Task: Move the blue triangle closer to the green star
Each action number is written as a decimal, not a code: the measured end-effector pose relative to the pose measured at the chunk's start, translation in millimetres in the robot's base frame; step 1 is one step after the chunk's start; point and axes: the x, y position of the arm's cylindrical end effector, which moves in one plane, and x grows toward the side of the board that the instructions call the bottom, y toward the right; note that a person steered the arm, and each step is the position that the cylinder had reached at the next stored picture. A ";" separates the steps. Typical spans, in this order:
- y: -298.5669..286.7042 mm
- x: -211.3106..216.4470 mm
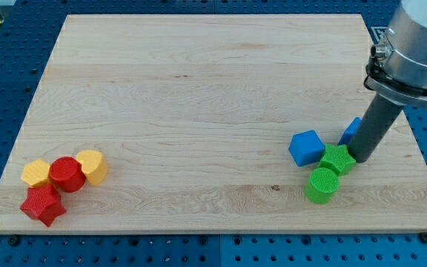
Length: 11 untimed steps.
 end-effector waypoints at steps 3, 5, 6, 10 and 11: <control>41.1 -9.1; 35.3 -25.8; 18.1 -38.1; 45.1 1.9; 27.2 -6.7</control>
